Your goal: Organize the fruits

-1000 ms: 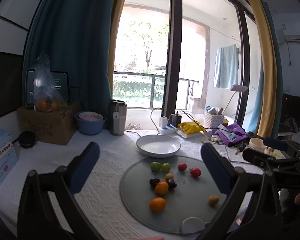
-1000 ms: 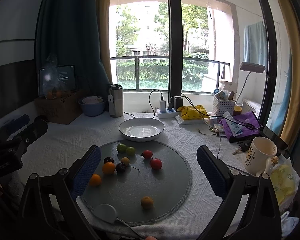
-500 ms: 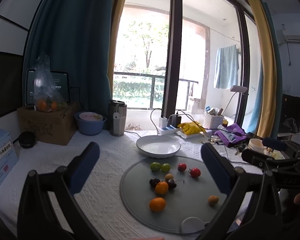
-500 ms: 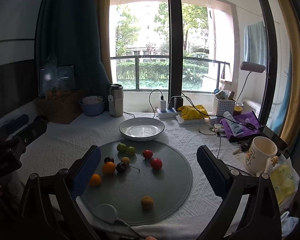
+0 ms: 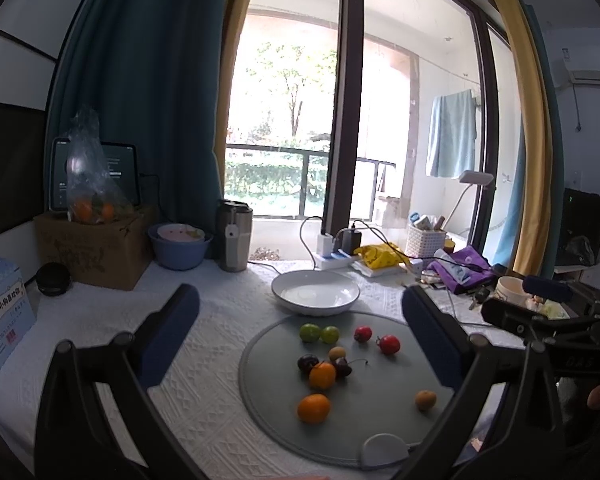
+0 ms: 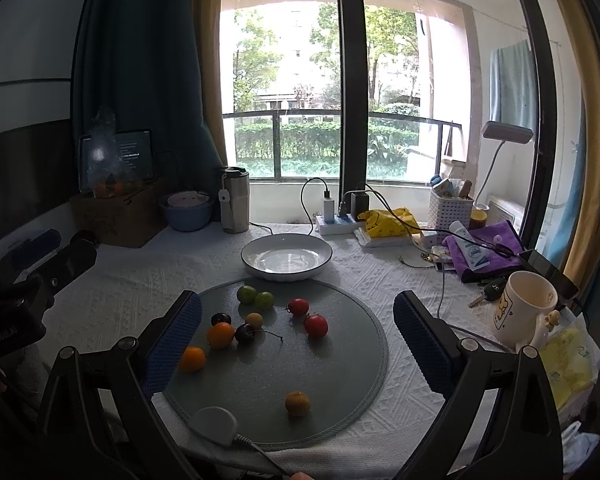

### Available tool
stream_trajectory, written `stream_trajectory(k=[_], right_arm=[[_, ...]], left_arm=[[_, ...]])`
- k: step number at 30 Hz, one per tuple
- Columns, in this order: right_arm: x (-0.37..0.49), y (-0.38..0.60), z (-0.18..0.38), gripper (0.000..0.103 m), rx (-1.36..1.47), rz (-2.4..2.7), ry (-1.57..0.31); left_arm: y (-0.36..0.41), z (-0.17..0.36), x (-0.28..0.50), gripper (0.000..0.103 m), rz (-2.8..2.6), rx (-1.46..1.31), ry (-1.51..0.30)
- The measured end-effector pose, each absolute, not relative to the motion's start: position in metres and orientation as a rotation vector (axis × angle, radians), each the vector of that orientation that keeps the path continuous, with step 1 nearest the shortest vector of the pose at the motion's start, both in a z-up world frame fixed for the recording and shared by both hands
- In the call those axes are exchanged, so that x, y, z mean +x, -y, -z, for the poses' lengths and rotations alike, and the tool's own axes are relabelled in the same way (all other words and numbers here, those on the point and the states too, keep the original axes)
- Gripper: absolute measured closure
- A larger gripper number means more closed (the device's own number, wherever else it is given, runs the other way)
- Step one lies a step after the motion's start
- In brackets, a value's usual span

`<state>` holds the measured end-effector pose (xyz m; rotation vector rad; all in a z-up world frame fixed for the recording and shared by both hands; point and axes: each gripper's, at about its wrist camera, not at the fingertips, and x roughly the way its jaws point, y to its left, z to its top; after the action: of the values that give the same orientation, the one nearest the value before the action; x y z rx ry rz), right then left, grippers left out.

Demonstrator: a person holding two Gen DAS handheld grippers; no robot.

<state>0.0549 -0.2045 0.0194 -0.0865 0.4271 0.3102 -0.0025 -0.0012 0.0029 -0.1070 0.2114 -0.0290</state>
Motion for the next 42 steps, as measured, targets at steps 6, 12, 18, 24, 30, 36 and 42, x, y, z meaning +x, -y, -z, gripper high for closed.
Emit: stream_trajectory(k=[6,12,18,24,30,36,42], right_arm=[[0.055,0.204,-0.019,0.004,-0.087,-0.311,-0.427],[0.055,0.204,-0.019,0.004,-0.089,-0.309,-0.425],[0.054,0.205,-0.019,0.004,-0.090,-0.308,-0.423],[0.054,0.205,-0.019,0.004,-0.091,-0.309,-0.426],[0.060,0.206,-0.009,0.004,-0.090,-0.303,-0.462],[0.074,0.210,0.014,0.004,-0.142,-0.269,-0.513],[0.095,0.215,0.052,0.011,-0.113,-0.294,-0.659]], left_arm=[[0.001,-0.002,-0.003,0.001,0.035,-0.106,-0.211],[0.002,-0.001,-0.004,0.001,0.036,-0.107,-0.208],[0.004,-0.001,-0.005,0.001,0.042,-0.107,-0.204],[0.003,-0.001,-0.005,0.001,0.045,-0.109,-0.210],[0.005,0.008,0.003,0.001,0.055,-0.109,-0.257],[0.010,0.036,0.028,0.001,0.055,-0.096,-0.387],[0.020,0.074,0.055,0.001,0.062,-0.074,-0.536]])
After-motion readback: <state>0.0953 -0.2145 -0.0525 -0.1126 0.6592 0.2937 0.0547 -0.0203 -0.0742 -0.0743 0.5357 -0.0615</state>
